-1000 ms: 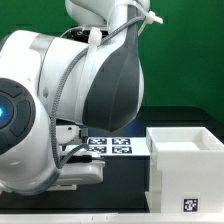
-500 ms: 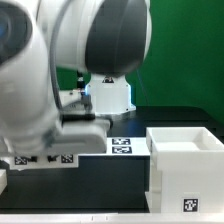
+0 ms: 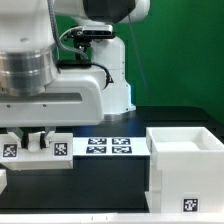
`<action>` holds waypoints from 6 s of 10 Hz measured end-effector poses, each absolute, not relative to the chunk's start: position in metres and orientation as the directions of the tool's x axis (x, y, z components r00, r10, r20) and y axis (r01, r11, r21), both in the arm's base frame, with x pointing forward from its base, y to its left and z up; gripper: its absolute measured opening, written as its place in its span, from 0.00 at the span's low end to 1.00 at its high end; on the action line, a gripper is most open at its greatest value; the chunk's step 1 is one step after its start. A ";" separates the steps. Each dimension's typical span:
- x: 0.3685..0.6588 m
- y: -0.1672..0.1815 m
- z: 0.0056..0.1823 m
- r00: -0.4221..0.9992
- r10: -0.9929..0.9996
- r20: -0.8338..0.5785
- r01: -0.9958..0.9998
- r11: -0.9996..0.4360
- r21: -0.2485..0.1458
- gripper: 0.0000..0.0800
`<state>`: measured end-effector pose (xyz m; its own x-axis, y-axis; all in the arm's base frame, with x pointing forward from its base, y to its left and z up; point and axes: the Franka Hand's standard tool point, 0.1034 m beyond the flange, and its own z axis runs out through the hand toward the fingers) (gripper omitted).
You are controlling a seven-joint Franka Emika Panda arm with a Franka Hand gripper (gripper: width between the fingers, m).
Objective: Assemble drawer
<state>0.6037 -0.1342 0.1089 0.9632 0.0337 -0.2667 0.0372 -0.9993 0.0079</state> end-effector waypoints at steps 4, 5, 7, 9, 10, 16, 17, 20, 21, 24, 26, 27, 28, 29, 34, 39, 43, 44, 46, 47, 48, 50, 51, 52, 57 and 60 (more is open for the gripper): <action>0.606 -0.122 0.116 0.994 -0.033 0.105 -0.035 -0.999 0.010 0.20; 0.608 -0.127 0.116 0.990 -0.025 0.142 -0.028 -0.999 0.025 0.20; 0.611 -0.137 0.115 0.961 -0.006 0.276 -0.029 -0.996 0.079 0.20; 0.614 -0.146 0.120 0.929 0.039 0.369 -0.009 -0.992 0.126 0.20; 0.612 -0.153 0.120 0.898 0.065 0.435 -0.011 -0.986 0.169 0.20; 0.612 -0.129 0.113 0.826 0.082 0.557 -0.027 -0.982 0.185 0.20; 0.612 -0.126 0.112 0.826 0.083 0.557 -0.024 -0.983 0.183 0.20; 0.610 -0.109 0.098 0.835 0.084 0.544 -0.011 -0.986 0.169 0.20; 0.610 -0.110 0.098 0.835 0.083 0.544 -0.013 -0.986 0.169 0.20; 0.610 -0.110 0.098 0.836 0.082 0.543 -0.012 -0.986 0.169 0.52; 0.610 -0.110 0.097 0.836 0.082 0.543 -0.013 -0.986 0.169 0.79; 0.610 -0.111 0.097 0.844 0.078 0.530 -0.010 -0.987 0.161 0.79; 0.614 -0.112 0.101 0.873 0.062 0.483 0.001 -0.992 0.125 0.81; 0.625 -0.113 0.110 0.879 0.056 0.474 0.005 -0.994 0.108 0.81; 0.665 -0.102 0.125 0.960 -0.045 0.275 -0.032 -0.998 -0.052 0.81; 0.684 -0.110 0.112 0.998 -0.006 0.066 0.000 -0.996 -0.092 0.81; 0.703 -0.115 0.103 0.999 -0.014 -0.031 -0.016 -0.997 -0.080 0.81; 0.703 -0.115 0.102 0.999 -0.014 -0.032 -0.016 -0.997 -0.080 0.81; 0.686 -0.128 0.080 0.993 -0.025 -0.118 -0.035 -0.996 -0.087 0.81; 0.683 -0.133 0.069 0.990 -0.038 -0.136 -0.049 -0.996 -0.080 0.81; 0.678 -0.138 0.062 0.987 -0.048 -0.151 -0.060 -0.995 -0.078 0.81; 0.665 -0.137 0.061 0.971 -0.073 -0.229 -0.096 -0.992 -0.088 0.81; 0.658 -0.133 0.062 0.952 -0.059 -0.299 -0.094 -0.990 -0.103 0.81; 0.654 -0.131 0.059 0.934 -0.048 -0.354 -0.093 -0.989 -0.113 0.81; 0.597 -0.135 0.052 0.804 0.025 -0.595 -0.077 -0.986 -0.146 0.81; 0.605 -0.146 0.057 0.820 0.011 -0.572 -0.083 -0.987 -0.138 0.81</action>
Offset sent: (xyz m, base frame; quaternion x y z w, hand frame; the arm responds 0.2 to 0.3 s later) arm -0.0146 0.0156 -0.0012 -0.0254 0.2063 0.0858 0.9744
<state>0.6052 -0.1460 0.0567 0.8199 0.0113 -0.5724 -0.0830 -0.9869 -0.1383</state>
